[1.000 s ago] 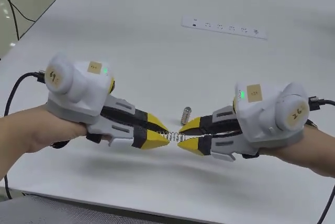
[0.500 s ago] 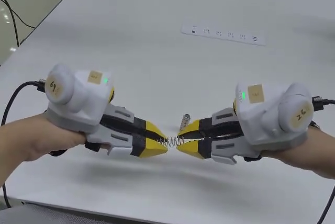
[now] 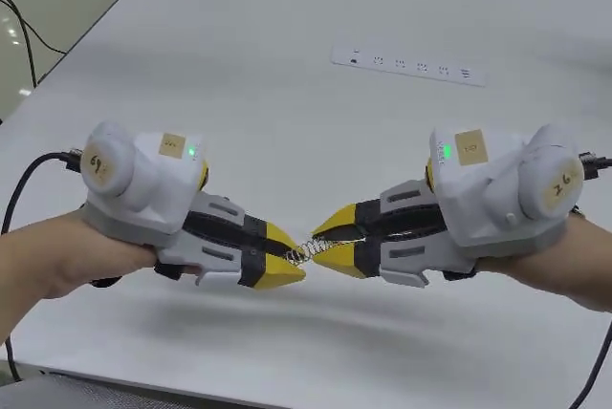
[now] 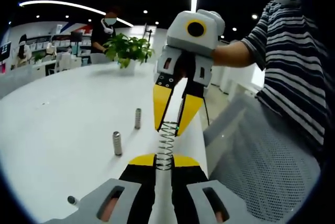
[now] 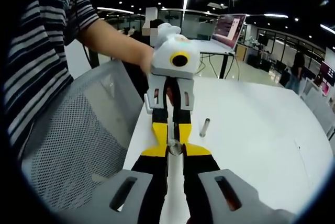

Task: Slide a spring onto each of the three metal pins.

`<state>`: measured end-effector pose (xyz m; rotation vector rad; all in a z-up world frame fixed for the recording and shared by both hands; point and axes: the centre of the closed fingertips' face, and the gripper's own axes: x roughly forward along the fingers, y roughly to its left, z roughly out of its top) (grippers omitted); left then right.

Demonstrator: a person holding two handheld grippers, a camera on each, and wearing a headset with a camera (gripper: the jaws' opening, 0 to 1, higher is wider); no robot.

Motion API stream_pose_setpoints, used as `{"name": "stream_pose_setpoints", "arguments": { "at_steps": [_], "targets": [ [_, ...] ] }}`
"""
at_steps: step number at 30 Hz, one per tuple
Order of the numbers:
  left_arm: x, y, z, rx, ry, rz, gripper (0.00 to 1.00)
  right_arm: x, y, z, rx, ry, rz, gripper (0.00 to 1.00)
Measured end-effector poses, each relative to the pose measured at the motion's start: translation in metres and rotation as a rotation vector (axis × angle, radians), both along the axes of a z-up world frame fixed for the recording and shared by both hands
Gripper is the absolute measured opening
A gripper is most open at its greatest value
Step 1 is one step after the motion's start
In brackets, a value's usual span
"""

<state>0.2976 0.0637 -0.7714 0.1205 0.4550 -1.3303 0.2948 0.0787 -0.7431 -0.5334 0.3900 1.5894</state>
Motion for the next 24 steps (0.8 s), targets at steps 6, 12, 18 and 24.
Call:
{"name": "stream_pose_setpoints", "arguments": {
  "at_steps": [6, 12, 18, 24],
  "targets": [
    [-0.001, -0.004, -0.002, 0.008, -0.004, -0.004, 0.02, -0.002, 0.011, 0.006, 0.018, -0.025, 0.009, 0.07],
    [0.000, -0.007, -0.002, 0.009, -0.006, -0.005, 0.02, -0.001, 0.021, 0.007, 0.023, -0.058, 0.012, 0.07],
    [0.003, -0.005, 0.000, 0.002, -0.012, 0.010, 0.03, 0.001, 0.025, 0.009, 0.043, -0.079, -0.008, 0.07],
    [0.002, -0.004, 0.000, -0.001, 0.002, 0.018, 0.03, -0.001, 0.024, 0.009, 0.036, -0.119, 0.014, 0.07]
  ]
}}
